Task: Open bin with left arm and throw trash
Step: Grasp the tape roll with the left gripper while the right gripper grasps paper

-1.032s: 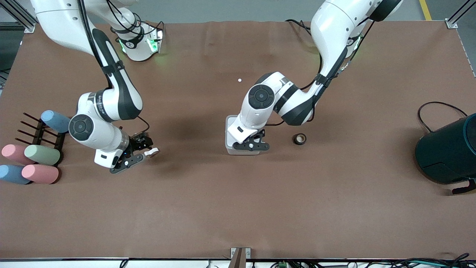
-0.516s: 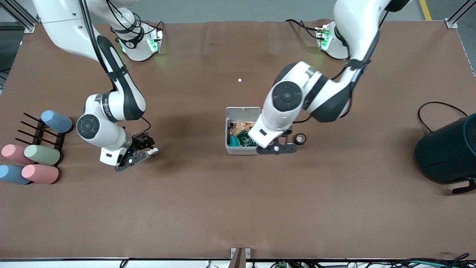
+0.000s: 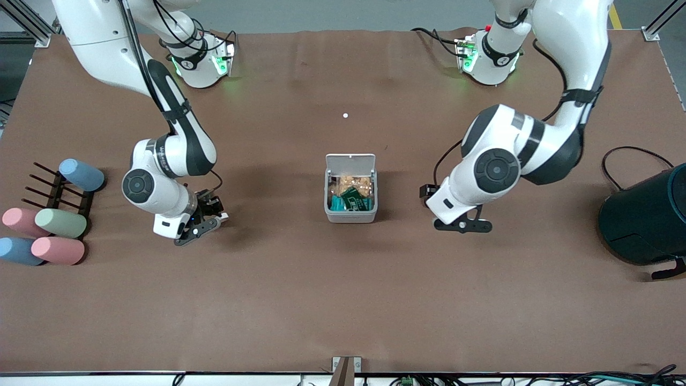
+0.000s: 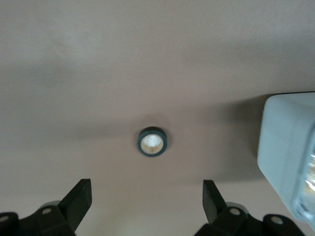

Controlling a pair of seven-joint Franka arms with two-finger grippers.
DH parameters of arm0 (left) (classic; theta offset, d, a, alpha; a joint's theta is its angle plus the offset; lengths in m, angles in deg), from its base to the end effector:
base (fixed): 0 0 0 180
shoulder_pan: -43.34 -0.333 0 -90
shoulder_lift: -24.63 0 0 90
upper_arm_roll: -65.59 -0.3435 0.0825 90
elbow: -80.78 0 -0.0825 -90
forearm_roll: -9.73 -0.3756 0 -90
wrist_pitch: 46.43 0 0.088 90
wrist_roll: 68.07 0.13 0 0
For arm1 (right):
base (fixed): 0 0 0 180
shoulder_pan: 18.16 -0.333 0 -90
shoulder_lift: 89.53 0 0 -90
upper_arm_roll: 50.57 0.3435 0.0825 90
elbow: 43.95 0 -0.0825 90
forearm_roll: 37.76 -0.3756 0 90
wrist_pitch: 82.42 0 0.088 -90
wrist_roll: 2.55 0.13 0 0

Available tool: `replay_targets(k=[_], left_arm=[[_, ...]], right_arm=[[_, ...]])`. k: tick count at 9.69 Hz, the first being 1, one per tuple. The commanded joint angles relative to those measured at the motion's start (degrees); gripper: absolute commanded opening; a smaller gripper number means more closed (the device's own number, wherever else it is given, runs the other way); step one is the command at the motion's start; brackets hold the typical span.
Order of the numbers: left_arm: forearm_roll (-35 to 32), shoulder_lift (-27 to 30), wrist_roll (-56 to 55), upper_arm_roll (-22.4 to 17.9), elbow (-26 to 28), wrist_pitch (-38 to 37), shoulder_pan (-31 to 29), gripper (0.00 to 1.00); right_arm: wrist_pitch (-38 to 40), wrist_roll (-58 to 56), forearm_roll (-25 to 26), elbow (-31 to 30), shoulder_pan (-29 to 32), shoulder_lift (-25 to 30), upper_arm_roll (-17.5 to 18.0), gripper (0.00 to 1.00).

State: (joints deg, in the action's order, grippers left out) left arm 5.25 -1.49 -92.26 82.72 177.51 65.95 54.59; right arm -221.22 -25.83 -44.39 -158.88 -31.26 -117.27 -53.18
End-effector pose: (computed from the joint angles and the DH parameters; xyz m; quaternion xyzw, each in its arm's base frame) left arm 0.5827 -0.2850 0.3376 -0.9952 0.0451 0.0861 0.0078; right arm 0.5948 0.1131 0.2147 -0.9675 -0.2493 0.0300 0.0295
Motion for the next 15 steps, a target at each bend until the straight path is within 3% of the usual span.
replay_targets(k=[1,4,6,8,9,11,13,14,15], left_arm=[[-0.3,4.8,-1.0,0.4,16.3,15.9,-0.2,0.99],[-6.4,3.5,-1.1,0.3,23.8,25.9,-2.8,0.99],[-7.1,0.5,-4.9,0.3,25.6,32.1,-2.4,0.98],[-7.6,-0.4,-8.1,0.4,24.7,32.1,-1.9,0.92],[-7.7,-1.5,-8.2,0.3,24.4,32.4,-1.5,0.85],[-10.9,-3.4,-8.3,0.1,24.4,33.8,-1.7,0.62],[-13.5,-3.5,-8.7,0.2,24.3,33.5,-2.6,0.28],[-13.5,-2.8,-8.7,0.2,23.7,32.9,-2.6,0.19],[-13.5,-2.4,-9.1,0.4,22.6,30.6,-2.6,0.17]], right_arm=[[-2.4,-0.9,-1.3,-0.9,0.0,-0.7,0.5,0.37],[-2.3,-0.5,-1.3,-0.7,0.1,-1.0,0.5,0.03],[-1.4,-0.1,-3.4,-0.6,0.9,-0.6,1.4,0.00],[2.3,0.0,-13.2,0.7,0.2,1.8,1.9,0.00],[4.3,0.2,-17.1,2.1,-0.3,2.2,1.9,0.00],[6.9,6.0,-22.8,3.5,-3.4,3.7,1.9,0.00],[6.7,17.6,-22.9,4.4,-9.5,5.2,1.9,0.00],[6.4,23.0,-23.0,4.9,-12.0,5.3,1.9,0.00],[6.3,28.7,-23.0,6.4,-14.7,5.3,1.9,0.00]])
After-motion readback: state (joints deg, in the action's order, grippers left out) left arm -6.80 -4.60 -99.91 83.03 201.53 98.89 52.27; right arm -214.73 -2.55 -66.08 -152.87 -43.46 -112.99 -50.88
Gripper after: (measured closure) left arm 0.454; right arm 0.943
